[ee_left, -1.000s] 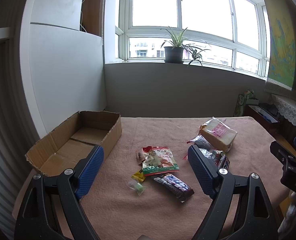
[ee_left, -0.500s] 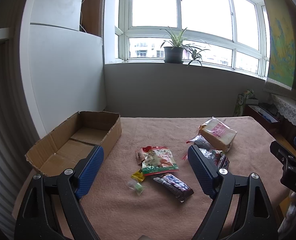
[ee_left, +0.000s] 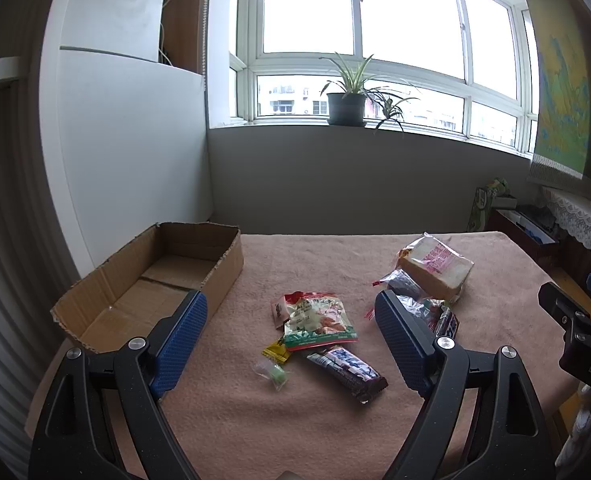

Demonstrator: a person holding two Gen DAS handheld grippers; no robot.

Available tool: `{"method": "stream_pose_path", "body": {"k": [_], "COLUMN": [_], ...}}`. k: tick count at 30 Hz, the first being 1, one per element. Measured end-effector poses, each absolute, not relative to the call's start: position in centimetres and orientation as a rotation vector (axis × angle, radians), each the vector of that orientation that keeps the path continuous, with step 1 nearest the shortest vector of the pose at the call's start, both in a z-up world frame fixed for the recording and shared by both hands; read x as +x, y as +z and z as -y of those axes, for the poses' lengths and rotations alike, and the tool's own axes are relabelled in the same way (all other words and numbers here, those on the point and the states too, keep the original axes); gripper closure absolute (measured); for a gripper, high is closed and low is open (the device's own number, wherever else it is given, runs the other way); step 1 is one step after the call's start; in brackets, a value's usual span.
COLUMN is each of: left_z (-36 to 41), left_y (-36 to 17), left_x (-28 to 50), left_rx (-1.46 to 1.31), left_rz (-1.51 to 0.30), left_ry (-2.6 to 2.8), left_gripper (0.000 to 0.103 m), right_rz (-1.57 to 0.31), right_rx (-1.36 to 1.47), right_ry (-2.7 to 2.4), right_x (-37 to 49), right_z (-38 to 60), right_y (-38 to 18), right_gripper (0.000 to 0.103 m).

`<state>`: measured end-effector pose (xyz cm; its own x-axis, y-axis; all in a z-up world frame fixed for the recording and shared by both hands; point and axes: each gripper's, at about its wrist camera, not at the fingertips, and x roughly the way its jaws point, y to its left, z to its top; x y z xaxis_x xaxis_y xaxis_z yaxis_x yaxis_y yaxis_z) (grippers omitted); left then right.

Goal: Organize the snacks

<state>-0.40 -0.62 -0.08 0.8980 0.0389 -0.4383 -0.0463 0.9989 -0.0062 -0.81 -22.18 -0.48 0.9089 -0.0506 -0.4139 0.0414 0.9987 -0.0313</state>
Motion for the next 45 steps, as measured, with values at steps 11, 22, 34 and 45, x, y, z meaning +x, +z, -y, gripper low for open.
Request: {"method": "stream_pose_path", "body": {"k": [11,22,34,45], "left_z": [0.6,0.6,0.7,-0.6], "left_y": [-0.1,0.0,-0.1,-0.2], "left_x": [-0.5,-0.5,-0.4,0.0], "left_rx": [-0.015,-0.016,-0.012,-0.045], "left_rz": [-0.450,-0.452,-0.458,-0.466], "left_ry": [0.043,0.043,0.045,0.068], "left_gripper": [0.017,0.017,0.017,0.017], "right_rz": [-0.430,-0.437,-0.442,-0.491], "right_rx": [-0.021,-0.027,-0.034,0.033], "right_ry": [-0.048,-0.043,-0.039,-0.022], "right_x": [-0.7,-0.7,-0.7,-0.1], "right_z": [22.2,22.1,22.0,25.3], "right_y": [-0.5,-0.7,-0.8,-1.2], "right_gripper": [0.000,0.000,0.000,0.000]}}
